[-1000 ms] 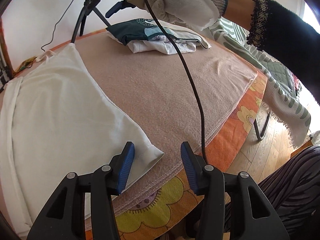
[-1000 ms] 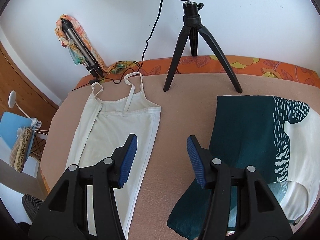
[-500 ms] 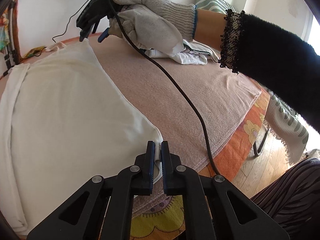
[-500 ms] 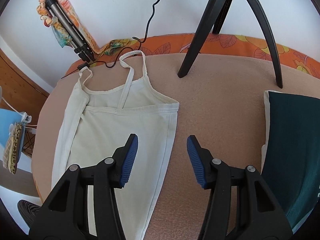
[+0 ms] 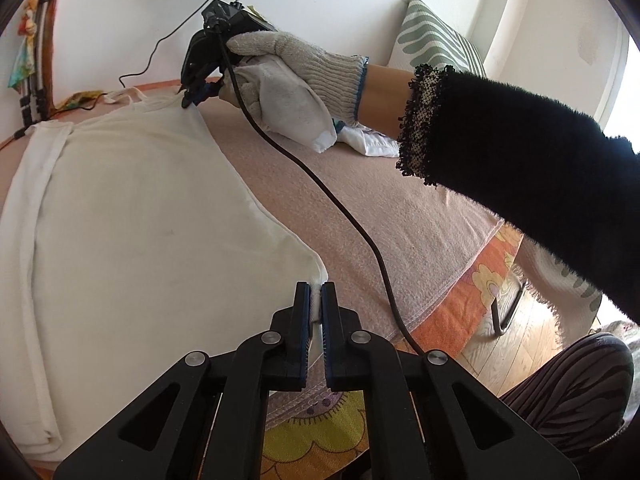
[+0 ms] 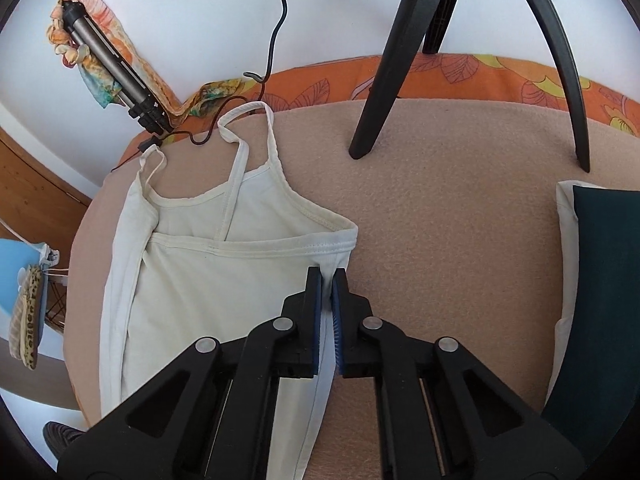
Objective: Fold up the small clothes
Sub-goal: 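Close the left tool on the hem corner while the right tool pinches the side, then fold the second side edge over the first fold, then open both tools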
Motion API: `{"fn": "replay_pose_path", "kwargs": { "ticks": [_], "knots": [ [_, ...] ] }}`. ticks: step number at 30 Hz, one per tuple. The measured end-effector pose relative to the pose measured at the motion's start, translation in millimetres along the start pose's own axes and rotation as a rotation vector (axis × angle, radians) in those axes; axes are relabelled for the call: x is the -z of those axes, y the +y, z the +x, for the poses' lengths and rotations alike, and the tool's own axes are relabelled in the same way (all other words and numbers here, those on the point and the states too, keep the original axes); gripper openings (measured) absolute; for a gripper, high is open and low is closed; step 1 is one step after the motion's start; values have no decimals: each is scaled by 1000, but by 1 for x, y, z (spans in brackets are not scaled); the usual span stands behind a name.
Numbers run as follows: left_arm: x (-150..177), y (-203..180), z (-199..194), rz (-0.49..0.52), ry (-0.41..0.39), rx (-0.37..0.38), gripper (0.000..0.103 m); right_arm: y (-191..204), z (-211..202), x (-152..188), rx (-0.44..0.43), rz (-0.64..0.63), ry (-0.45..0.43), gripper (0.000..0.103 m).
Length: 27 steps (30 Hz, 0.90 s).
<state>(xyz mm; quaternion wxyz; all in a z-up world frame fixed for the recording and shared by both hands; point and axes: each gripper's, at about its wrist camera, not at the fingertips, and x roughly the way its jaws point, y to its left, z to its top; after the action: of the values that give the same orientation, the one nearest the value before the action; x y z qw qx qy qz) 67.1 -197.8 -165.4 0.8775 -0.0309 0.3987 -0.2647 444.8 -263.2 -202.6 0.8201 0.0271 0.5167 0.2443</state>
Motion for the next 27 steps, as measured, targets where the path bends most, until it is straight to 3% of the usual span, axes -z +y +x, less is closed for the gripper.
{"fn": "replay_pose_path", "kwargs": {
  "ticks": [10, 19, 27],
  "knots": [
    [3, 18, -24, -71, -52, 16, 4, 14, -21, -11, 78, 23, -38, 3],
    [15, 41, -48, -137, -90, 5, 4, 69, -31, -17, 138, -60, -68, 3],
    [31, 69, -64, -213, -120, -9, 4, 128, -14, -19, 193, -157, -60, 3]
  ]
}}
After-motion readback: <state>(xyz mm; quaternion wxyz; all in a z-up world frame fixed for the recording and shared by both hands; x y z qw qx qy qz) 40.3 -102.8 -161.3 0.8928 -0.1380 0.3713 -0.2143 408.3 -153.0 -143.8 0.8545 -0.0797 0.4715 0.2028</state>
